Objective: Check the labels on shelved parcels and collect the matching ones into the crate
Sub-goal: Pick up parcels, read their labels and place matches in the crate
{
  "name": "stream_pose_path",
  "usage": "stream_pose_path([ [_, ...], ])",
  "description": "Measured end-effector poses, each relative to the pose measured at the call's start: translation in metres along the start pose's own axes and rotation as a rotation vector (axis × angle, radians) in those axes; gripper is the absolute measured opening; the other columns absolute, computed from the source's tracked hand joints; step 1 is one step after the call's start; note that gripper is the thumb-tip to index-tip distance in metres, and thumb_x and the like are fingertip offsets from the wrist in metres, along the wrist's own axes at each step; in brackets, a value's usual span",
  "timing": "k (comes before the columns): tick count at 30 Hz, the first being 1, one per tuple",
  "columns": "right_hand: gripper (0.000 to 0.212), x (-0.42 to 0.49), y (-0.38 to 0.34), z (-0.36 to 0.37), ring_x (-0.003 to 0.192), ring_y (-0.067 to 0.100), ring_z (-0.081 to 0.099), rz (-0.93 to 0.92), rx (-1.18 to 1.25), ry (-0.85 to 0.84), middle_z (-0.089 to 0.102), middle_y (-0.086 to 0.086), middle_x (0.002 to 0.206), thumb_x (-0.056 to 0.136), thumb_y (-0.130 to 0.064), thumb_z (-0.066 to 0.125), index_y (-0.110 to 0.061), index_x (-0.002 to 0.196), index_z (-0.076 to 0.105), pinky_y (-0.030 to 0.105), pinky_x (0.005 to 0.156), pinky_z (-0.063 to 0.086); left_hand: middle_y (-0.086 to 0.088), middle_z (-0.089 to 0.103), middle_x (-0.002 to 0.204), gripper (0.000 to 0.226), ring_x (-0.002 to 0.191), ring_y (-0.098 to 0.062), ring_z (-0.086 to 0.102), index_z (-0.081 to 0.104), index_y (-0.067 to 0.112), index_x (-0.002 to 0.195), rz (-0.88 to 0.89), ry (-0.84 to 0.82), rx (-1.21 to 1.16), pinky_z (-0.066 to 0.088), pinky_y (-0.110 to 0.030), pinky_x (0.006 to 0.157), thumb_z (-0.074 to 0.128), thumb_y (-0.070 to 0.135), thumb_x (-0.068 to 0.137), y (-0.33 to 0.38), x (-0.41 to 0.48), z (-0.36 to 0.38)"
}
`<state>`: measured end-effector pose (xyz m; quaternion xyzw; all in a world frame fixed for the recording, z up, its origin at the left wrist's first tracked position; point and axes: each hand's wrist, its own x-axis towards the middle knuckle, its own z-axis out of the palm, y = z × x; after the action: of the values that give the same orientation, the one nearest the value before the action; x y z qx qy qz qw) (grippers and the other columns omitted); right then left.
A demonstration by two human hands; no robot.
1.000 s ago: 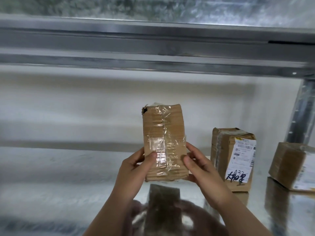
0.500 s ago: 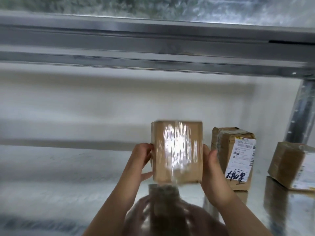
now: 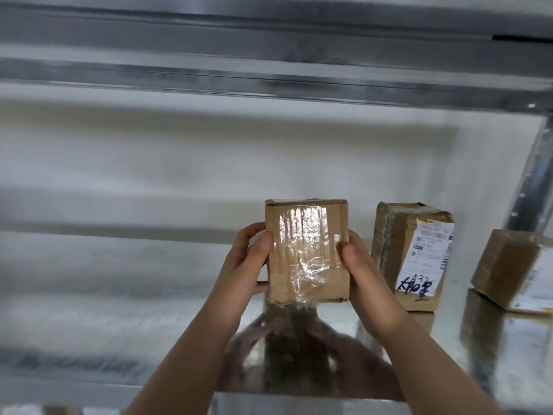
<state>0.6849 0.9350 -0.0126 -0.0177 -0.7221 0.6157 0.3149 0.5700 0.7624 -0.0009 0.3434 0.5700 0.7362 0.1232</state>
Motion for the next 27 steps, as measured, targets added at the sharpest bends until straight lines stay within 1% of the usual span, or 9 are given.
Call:
stream_pose_path([
  [5,0.066,-0.001,-0.002,-0.001,0.126,0.014,0.066,-0.018,-0.080,0.003,0.068,-0.007,0.136,0.088,-0.073,0.053,-0.039,0.145,0.054,0.047,0.111,0.049,0.009,0.074,0.120,0.076,0.115,-0.014,0.070,0.061,0.038,0.131,0.028,0.014,0.032,0.060,-0.048,0.092,0.056,0.079,0.068,0.000,0.001,-0.001],
  [10,0.072,0.002,-0.003,-0.006,0.113,0.019,0.062,-0.044,-0.194,-0.043,0.061,0.002,0.129,0.074,-0.061,0.065,-0.050,0.145,0.057,0.026,0.097,0.045,0.011,0.075,0.117,0.072,0.103,-0.023,0.068,0.070,0.047,0.118,0.020,0.103,0.010,0.047,-0.063,0.103,0.030,0.089,0.076,0.005,0.004,-0.005],
  [13,0.075,0.004,0.003,-0.011,0.111,0.031,0.057,-0.062,-0.239,-0.123,0.058,0.008,0.133,0.076,-0.032,0.064,-0.049,0.148,0.054,0.028,0.094,0.049,0.014,0.075,0.109,0.046,0.098,-0.011,0.071,0.071,0.043,0.106,0.057,0.137,-0.021,0.058,-0.045,0.089,0.050,0.079,0.087,0.005,0.003,-0.004],
  [15,0.076,0.006,0.003,-0.013,0.113,0.028,0.057,-0.041,-0.174,-0.162,0.056,0.004,0.139,0.075,-0.024,0.056,-0.051,0.146,0.054,0.033,0.088,0.051,0.008,0.076,0.105,0.032,0.100,-0.013,0.073,0.066,0.027,0.114,0.114,0.144,-0.017,0.056,-0.029,0.081,0.065,0.049,0.091,0.002,0.002,-0.006],
  [17,0.062,0.008,0.002,-0.014,0.121,0.024,0.059,-0.030,-0.078,-0.131,0.058,-0.001,0.141,0.082,-0.032,0.056,-0.048,0.142,0.060,0.036,0.083,0.056,0.001,0.076,0.109,0.021,0.102,-0.016,0.072,0.065,0.020,0.115,0.156,0.109,-0.016,0.055,-0.024,0.081,0.070,0.019,0.094,-0.002,0.003,-0.010],
  [19,0.049,0.005,-0.002,-0.011,0.128,0.016,0.061,-0.049,-0.062,-0.085,0.060,-0.008,0.143,0.089,-0.045,0.057,-0.048,0.139,0.060,0.037,0.083,0.060,0.002,0.075,0.118,0.040,0.116,-0.016,0.069,0.064,0.022,0.118,0.177,0.046,0.009,0.056,-0.027,0.085,0.075,0.006,0.083,-0.006,0.004,-0.013],
  [23,0.068,0.003,-0.001,-0.009,0.133,0.014,0.060,-0.064,-0.003,-0.065,0.058,-0.011,0.148,0.081,-0.059,0.068,-0.046,0.146,0.052,0.048,0.102,0.056,0.010,0.066,0.137,0.072,0.137,-0.017,0.056,0.058,0.032,0.137,0.213,-0.021,0.057,0.052,-0.054,0.104,0.064,-0.007,0.077,-0.009,0.005,-0.013],
  [25,0.074,0.004,-0.003,-0.008,0.140,0.022,0.054,-0.059,0.104,-0.070,0.057,-0.003,0.150,0.081,-0.071,0.070,-0.039,0.146,0.054,0.056,0.107,0.050,0.002,0.066,0.135,0.068,0.134,-0.020,0.058,0.059,0.033,0.141,0.194,-0.025,-0.019,0.046,-0.063,0.109,0.058,-0.001,0.082,-0.007,0.007,-0.014],
  [27,0.079,0.003,-0.004,-0.008,0.142,0.032,0.050,-0.061,0.201,-0.085,0.056,0.005,0.151,0.078,-0.080,0.068,-0.033,0.142,0.057,0.064,0.110,0.045,-0.007,0.065,0.135,0.054,0.130,-0.024,0.062,0.059,0.033,0.144,0.174,-0.030,-0.079,0.048,-0.061,0.107,0.058,0.026,0.090,-0.003,0.007,-0.013],
])
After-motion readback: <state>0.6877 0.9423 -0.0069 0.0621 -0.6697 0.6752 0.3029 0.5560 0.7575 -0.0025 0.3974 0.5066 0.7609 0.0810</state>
